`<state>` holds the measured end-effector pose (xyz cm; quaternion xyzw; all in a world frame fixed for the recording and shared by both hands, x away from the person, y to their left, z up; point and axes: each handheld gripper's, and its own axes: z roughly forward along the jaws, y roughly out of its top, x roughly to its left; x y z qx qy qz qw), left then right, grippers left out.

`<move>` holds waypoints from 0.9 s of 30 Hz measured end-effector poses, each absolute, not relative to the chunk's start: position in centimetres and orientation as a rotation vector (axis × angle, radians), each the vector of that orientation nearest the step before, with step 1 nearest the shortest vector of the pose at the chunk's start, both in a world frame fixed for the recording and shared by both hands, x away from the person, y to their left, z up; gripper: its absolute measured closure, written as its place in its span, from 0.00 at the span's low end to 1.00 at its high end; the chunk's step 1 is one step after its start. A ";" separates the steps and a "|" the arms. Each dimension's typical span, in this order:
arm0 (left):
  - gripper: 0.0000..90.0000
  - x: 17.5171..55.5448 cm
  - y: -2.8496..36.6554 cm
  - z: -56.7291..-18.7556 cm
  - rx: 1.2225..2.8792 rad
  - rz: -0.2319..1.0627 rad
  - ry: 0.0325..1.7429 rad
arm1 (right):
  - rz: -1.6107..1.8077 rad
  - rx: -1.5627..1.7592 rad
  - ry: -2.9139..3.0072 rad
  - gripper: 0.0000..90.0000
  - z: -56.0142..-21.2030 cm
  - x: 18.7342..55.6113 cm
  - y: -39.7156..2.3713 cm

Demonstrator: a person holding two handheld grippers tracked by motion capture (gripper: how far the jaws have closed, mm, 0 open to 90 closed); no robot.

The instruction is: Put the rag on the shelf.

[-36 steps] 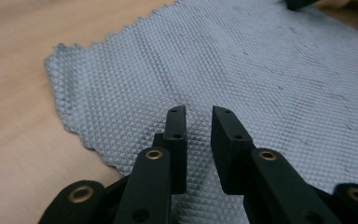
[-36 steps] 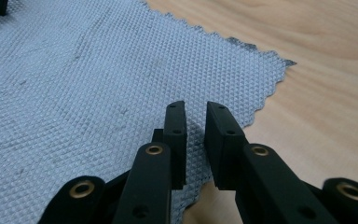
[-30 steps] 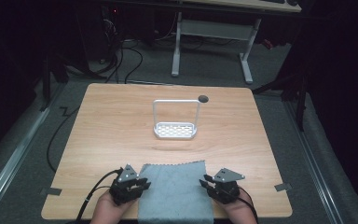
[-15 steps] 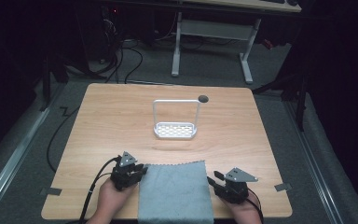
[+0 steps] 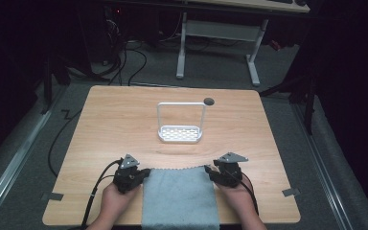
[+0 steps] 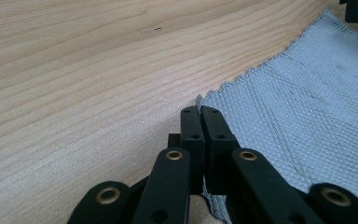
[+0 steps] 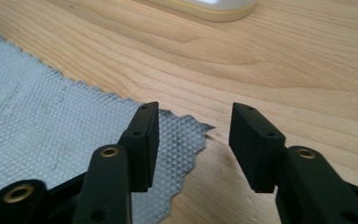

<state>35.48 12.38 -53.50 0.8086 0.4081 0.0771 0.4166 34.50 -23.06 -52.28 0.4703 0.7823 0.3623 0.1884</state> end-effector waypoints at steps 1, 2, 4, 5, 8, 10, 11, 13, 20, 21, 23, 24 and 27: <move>0.98 35.5 12.4 -53.5 2.028 0.192 1.026 | 1.029 1.321 2.207 0.60 -52.4 34.5 -22.9; 0.98 35.5 12.4 -53.5 2.028 0.193 1.025 | 1.021 1.308 2.214 0.60 -52.5 34.5 -22.7; 0.98 35.4 12.4 -53.5 2.028 0.196 1.024 | 0.988 1.305 2.231 0.61 -52.8 34.6 -22.4; 0.98 35.4 12.4 -53.5 2.029 0.198 1.024 | 0.977 1.303 2.235 0.61 -52.9 34.7 -22.1; 0.98 35.4 12.3 -53.5 2.030 0.206 1.022 | 0.958 1.266 2.249 0.67 -52.9 34.6 -21.7; 0.98 35.3 12.3 -53.5 2.031 0.209 1.022 | 0.953 1.246 2.253 0.72 -52.9 34.4 -21.5; 0.98 35.4 12.3 -53.5 2.033 0.211 1.019 | 0.958 1.241 2.254 0.75 -52.9 34.4 -21.4; 0.98 35.3 12.3 -53.5 2.033 0.212 1.019 | 0.963 1.236 2.259 0.80 -52.9 34.3 -21.3; 0.98 35.3 12.3 -53.5 2.035 0.215 1.016 | 0.975 1.207 2.285 0.97 -52.9 34.0 -20.9; 0.98 35.3 12.3 -53.5 2.035 0.216 1.017 | 0.975 1.202 2.285 0.98 -52.9 34.0 -20.8; 0.98 35.3 12.4 -53.5 2.035 0.213 1.017 | 0.977 1.193 2.294 0.98 -52.9 34.0 -20.7; 0.98 35.3 12.4 -53.4 2.031 0.216 1.015 | 0.981 1.187 2.294 0.98 -52.9 33.9 -20.7; 0.98 35.2 12.6 -53.1 2.000 0.218 1.008 | 1.003 1.175 2.276 0.98 -52.7 33.7 -20.7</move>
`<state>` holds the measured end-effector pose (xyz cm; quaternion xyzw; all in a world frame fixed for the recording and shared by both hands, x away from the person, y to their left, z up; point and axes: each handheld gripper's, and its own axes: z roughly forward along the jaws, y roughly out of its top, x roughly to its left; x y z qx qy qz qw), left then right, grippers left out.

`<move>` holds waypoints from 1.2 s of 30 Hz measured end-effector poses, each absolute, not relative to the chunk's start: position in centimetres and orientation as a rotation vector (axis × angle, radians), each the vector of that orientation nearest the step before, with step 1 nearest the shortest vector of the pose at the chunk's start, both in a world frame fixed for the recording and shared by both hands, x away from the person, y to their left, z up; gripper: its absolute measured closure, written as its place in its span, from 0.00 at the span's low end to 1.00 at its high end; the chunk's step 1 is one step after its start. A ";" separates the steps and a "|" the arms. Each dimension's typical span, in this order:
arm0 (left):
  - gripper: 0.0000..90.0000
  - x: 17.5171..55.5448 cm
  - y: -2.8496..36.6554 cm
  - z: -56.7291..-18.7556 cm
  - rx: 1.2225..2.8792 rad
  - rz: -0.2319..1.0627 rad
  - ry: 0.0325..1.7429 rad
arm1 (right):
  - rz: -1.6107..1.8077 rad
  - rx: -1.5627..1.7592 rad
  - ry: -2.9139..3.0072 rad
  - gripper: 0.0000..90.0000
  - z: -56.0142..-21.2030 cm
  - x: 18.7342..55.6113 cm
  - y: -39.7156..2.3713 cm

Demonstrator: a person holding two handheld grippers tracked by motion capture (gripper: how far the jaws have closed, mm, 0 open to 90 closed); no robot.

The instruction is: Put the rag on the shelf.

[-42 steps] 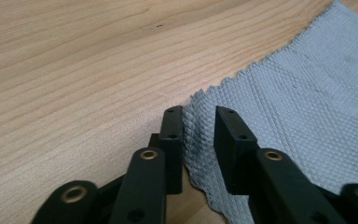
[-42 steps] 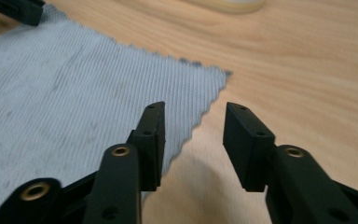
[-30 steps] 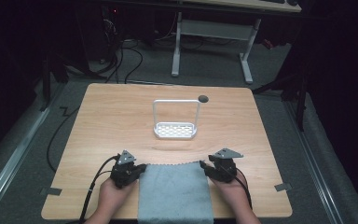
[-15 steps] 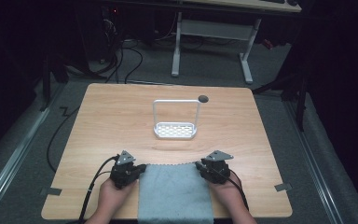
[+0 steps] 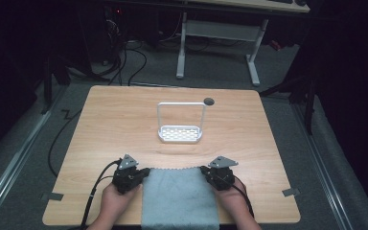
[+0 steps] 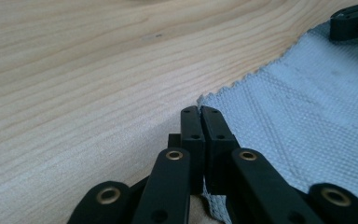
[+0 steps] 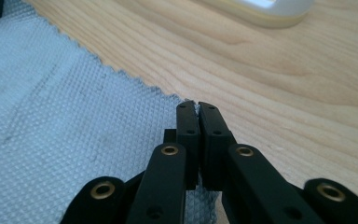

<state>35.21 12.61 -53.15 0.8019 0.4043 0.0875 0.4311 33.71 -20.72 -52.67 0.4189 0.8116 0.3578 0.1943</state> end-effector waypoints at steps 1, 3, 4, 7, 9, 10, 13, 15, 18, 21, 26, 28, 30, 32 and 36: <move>0.99 35.1 12.7 -53.0 1.987 0.216 1.005 | 1.017 1.172 2.267 0.98 -52.6 33.6 -20.8; 0.99 35.0 12.8 -52.8 1.966 0.224 1.002 | 1.068 1.174 2.235 0.99 -52.2 33.4 -20.9; 0.99 35.0 12.8 -52.8 1.963 0.226 0.997 | 1.068 1.174 2.235 0.99 -52.2 33.4 -20.9; 0.99 34.8 12.9 -52.5 1.935 0.238 0.982 | 1.107 1.174 2.210 0.99 -51.9 33.1 -21.1; 0.99 34.6 13.0 -52.2 1.914 0.247 0.970 | 1.133 1.174 2.188 0.99 -51.7 32.9 -21.3; 0.99 34.5 13.0 -52.0 1.900 0.255 0.966 | 1.149 1.174 2.175 0.99 -51.6 32.8 -21.3; 0.99 34.2 13.1 -51.7 1.875 0.272 0.948 | 1.180 1.177 2.144 0.99 -51.2 32.6 -21.5; 0.99 34.0 13.2 -51.4 1.857 0.284 0.938 | 1.199 1.167 2.125 0.99 -51.0 32.4 -21.5; 0.99 33.6 13.3 -51.0 1.827 0.305 0.931 | 1.239 1.163 2.085 0.99 -50.5 32.0 -21.6; 0.99 33.2 13.4 -50.5 1.797 0.326 0.919 | 1.272 1.154 2.039 0.99 -49.9 31.6 -21.6; 0.99 33.1 13.3 -48.9 1.749 0.348 0.884 | 1.342 1.135 1.982 0.99 -48.4 31.2 -21.6; 0.99 33.2 13.4 -48.3 1.732 0.368 0.877 | 1.363 1.124 1.955 0.99 -47.7 30.9 -21.6; 0.99 33.3 13.5 -47.7 1.707 0.388 0.874 | 1.367 1.100 1.935 0.99 -47.2 30.8 -21.7; 0.99 33.6 13.5 -47.0 1.700 0.408 0.859 | 1.378 1.086 1.905 0.99 -46.5 30.9 -21.8; 0.99 34.0 13.5 -45.8 1.655 0.427 0.849 | 1.391 1.064 1.865 0.99 -45.5 31.2 -21.7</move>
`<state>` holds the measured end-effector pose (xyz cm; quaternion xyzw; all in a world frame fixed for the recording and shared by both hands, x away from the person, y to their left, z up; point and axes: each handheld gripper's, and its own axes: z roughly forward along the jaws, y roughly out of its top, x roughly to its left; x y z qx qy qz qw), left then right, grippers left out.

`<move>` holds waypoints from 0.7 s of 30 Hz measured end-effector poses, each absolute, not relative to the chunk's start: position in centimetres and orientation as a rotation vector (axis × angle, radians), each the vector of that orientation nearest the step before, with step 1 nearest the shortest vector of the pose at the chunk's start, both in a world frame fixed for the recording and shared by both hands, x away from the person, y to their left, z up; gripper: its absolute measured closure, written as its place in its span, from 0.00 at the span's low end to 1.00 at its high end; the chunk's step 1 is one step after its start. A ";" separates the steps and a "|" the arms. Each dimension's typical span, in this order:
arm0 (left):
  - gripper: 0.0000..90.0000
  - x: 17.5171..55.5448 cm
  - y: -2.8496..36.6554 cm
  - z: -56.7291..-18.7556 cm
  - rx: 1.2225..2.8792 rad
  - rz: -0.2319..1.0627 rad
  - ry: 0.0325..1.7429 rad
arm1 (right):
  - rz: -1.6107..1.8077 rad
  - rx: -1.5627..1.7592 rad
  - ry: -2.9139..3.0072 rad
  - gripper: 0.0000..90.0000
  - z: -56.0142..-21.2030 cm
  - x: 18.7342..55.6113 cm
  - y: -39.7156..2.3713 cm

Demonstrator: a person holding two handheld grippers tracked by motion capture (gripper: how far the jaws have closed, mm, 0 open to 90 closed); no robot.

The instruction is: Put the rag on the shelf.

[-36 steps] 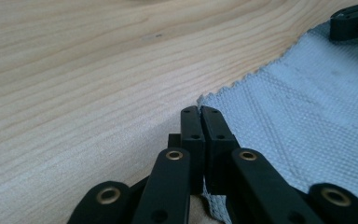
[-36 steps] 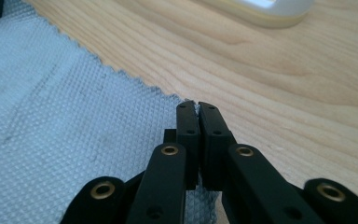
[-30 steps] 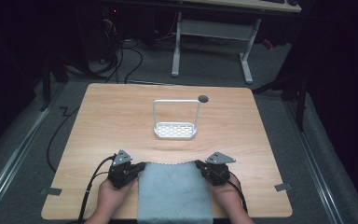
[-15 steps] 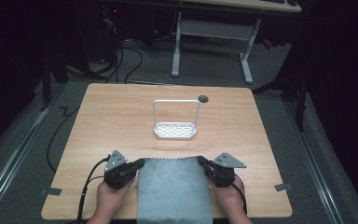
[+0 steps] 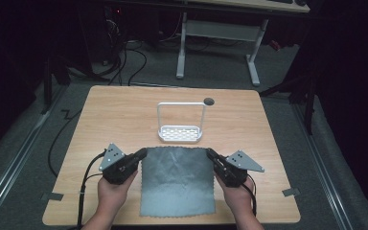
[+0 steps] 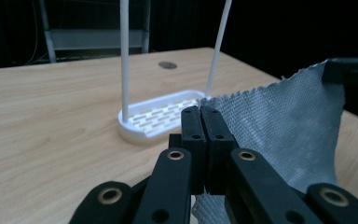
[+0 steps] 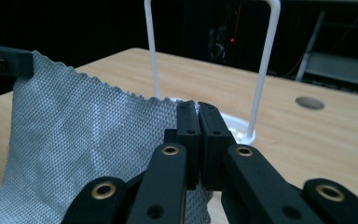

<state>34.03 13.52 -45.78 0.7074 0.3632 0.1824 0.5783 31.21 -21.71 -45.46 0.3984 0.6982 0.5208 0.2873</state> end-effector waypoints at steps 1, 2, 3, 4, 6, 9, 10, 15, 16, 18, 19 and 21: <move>0.99 34.2 13.5 -45.5 1.641 0.429 0.847 | 1.401 1.047 1.845 0.99 -44.8 31.6 -21.5; 0.99 34.3 13.5 -45.2 1.630 0.436 0.840 | 1.401 1.047 1.845 0.99 -44.8 31.6 -21.5; 0.99 34.5 13.4 -44.9 1.625 0.446 0.833 | 1.406 1.025 1.836 0.99 -44.4 31.8 -21.4; 0.99 34.6 13.4 -44.6 1.621 0.457 0.825 | 1.409 1.011 1.828 0.99 -43.9 31.9 -21.4; 0.99 35.0 13.4 -44.0 1.595 0.463 0.821 | 1.430 0.982 1.804 0.99 -42.8 32.1 -21.2; 0.99 35.4 13.5 -43.1 1.574 0.477 0.815 | 1.459 0.967 1.769 0.99 -41.5 32.2 -21.1; 0.99 35.6 13.6 -42.7 1.573 0.480 0.811 | 1.472 0.963 1.760 0.99 -41.1 32.2 -21.1; 0.99 36.2 13.5 -40.8 1.546 0.513 0.787 | 1.486 0.946 1.717 0.99 -39.3 32.6 -21.1; 1.00 36.4 13.5 -40.5 1.541 0.520 0.785 | 1.486 0.945 1.712 0.99 -39.1 32.7 -21.1; 1.00 36.6 13.5 -39.8 1.540 0.539 0.773 | 1.490 0.940 1.707 0.99 -38.6 33.0 -21.2; 1.00 36.7 13.6 -39.5 1.539 0.546 0.772 | 1.491 0.947 1.706 0.99 -38.5 33.0 -21.2; 1.00 37.0 13.6 -39.1 1.537 0.557 0.770 | 1.498 0.951 1.697 0.99 -38.2 33.5 -21.3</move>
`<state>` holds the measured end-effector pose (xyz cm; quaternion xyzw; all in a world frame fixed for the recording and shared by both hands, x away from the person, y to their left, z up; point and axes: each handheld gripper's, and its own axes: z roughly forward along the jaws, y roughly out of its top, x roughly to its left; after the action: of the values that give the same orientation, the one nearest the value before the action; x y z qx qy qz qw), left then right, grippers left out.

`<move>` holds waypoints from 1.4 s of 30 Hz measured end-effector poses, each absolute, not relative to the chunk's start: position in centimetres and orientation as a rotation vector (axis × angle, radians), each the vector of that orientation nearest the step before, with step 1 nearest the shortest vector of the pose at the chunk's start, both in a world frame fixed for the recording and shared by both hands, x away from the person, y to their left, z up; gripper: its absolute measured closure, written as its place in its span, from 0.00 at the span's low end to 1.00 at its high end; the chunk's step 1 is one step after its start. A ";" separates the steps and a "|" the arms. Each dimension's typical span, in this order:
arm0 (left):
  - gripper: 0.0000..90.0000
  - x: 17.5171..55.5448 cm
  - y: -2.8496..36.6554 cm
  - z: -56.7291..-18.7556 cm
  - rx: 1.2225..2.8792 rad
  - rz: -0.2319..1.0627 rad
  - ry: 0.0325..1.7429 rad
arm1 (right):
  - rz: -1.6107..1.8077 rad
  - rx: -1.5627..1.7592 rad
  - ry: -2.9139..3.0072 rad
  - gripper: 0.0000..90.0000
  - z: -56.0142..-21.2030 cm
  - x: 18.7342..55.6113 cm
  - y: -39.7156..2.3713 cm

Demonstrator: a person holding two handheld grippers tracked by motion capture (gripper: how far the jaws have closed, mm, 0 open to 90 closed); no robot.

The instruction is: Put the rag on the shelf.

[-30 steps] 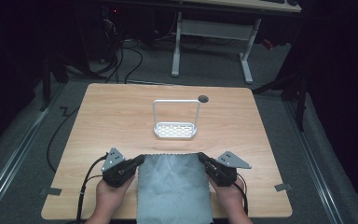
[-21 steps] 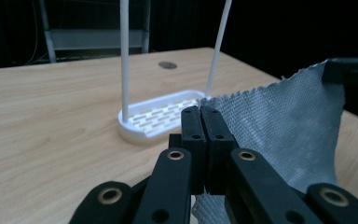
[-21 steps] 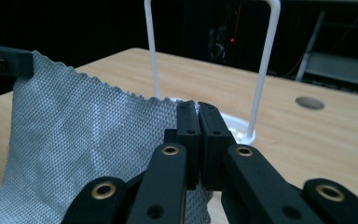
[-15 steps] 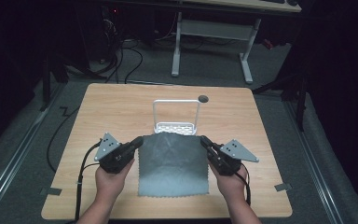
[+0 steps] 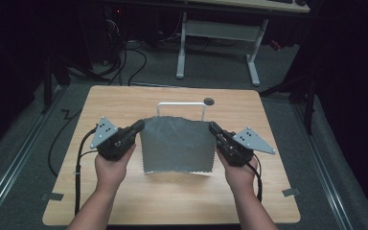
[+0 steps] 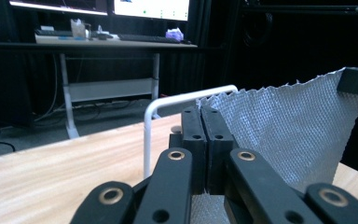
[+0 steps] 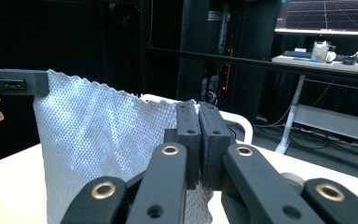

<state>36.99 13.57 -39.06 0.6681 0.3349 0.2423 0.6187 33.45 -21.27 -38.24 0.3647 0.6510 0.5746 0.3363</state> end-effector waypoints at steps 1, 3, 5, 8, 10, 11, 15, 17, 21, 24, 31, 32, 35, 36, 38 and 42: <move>1.00 37.2 13.6 -38.9 1.537 0.568 0.769 | 1.500 0.952 1.696 0.99 -38.1 33.6 -21.3; 1.00 37.6 13.6 -38.5 1.532 0.586 0.771 | 1.493 0.953 1.689 0.99 -37.9 34.1 -21.3; 1.00 38.2 13.6 -38.2 1.525 0.597 0.774 | 1.493 0.959 1.689 0.99 -37.8 34.4 -21.5; 1.00 39.2 13.7 -37.9 1.521 0.598 0.779 | 1.508 0.987 1.690 0.99 -37.5 35.2 -21.9; 1.00 39.9 13.5 -37.7 1.533 0.612 0.779 | 1.505 0.989 1.688 0.99 -37.3 35.7 -22.0; 1.00 40.1 13.4 -37.7 1.536 0.617 0.778 | 1.492 0.992 1.691 0.99 -37.2 35.9 -21.9; 1.00 41.4 13.1 -37.5 1.535 0.615 0.792 | 1.474 0.992 1.685 0.99 -36.8 36.9 -21.8; 1.00 41.9 13.0 -37.5 1.529 0.626 0.791 | 1.471 1.002 1.682 0.99 -36.6 37.4 -21.9; 1.00 43.0 12.5 -37.1 1.537 0.675 0.789 | 1.471 1.016 1.666 0.99 -36.3 38.4 -21.9; 1.00 43.9 12.2 -36.9 1.535 0.694 0.792 | 1.469 1.012 1.657 0.99 -35.9 39.3 -21.9; 1.00 46.6 11.3 -36.6 1.569 0.731 0.793 | 1.456 1.042 1.652 0.99 -35.1 42.0 -22.1; 1.00 47.0 11.2 -36.6 1.578 0.735 0.799 | 1.452 1.049 1.653 0.99 -35.0 42.4 -22.2; 1.00 48.1 10.9 -36.8 1.596 0.727 0.818 | 1.434 1.072 1.659 0.99 -35.2 43.5 -22.1; 1.00 48.3 10.8 -36.9 1.590 0.728 0.820 | 1.428 1.081 1.661 0.99 -35.3 43.9 -22.2; 1.00 48.8 10.7 -37.1 1.609 0.724 0.831 | 1.410 1.104 1.671 0.99 -35.6 44.7 -22.3; 0.99 50.0 10.5 -37.5 1.649 0.713 0.847 | 1.377 1.146 1.689 0.99 -36.2 46.3 -22.3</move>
<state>49.96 10.52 -37.51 0.6956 0.3572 0.3007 0.5460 46.27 -22.30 -36.24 0.4386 0.6469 0.5273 0.3332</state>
